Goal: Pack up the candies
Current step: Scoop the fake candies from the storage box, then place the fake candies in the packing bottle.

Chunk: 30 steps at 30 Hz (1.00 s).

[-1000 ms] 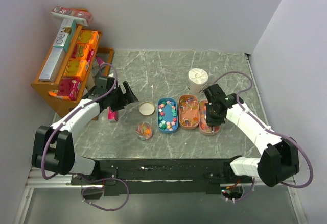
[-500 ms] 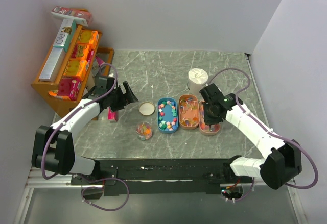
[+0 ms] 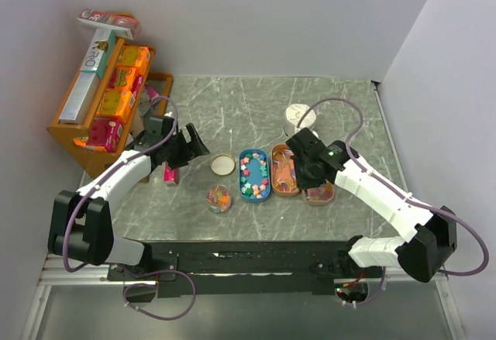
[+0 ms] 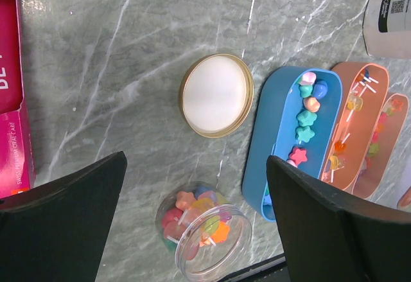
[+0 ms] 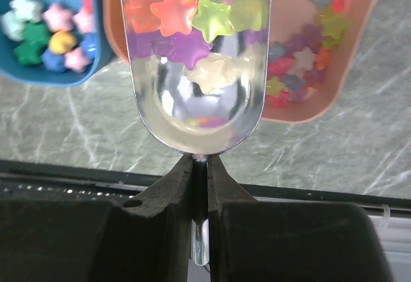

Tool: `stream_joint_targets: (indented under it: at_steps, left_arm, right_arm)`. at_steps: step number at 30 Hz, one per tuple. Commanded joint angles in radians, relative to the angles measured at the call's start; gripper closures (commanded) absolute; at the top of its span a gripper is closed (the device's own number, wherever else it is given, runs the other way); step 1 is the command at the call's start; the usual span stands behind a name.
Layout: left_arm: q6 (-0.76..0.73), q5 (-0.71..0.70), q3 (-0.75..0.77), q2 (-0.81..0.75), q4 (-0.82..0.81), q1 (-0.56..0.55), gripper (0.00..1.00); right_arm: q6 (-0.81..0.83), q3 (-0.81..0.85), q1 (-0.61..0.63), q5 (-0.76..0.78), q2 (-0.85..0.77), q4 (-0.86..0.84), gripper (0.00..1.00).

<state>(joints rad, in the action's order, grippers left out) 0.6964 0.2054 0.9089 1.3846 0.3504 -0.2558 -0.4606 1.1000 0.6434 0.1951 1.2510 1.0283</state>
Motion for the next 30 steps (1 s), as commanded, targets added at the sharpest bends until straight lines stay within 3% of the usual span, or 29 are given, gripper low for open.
stream_joint_targets:
  at_steps: [1,16,30]
  left_arm:
    - [0.005,0.002,0.004,-0.036,-0.010,0.004,0.04]
    - [0.011,0.006,0.001,-0.036,-0.018,0.004,0.04]
    - [0.011,0.006,0.002,-0.042,-0.019,0.004,0.04]
  right_arm:
    - [-0.032,0.075,0.073,0.024,0.013,0.013,1.00]
    - [-0.108,0.270,0.343,0.000,0.155,0.101,1.00]
    - [-0.064,0.504,0.512,-0.209,0.462,0.185,1.00]
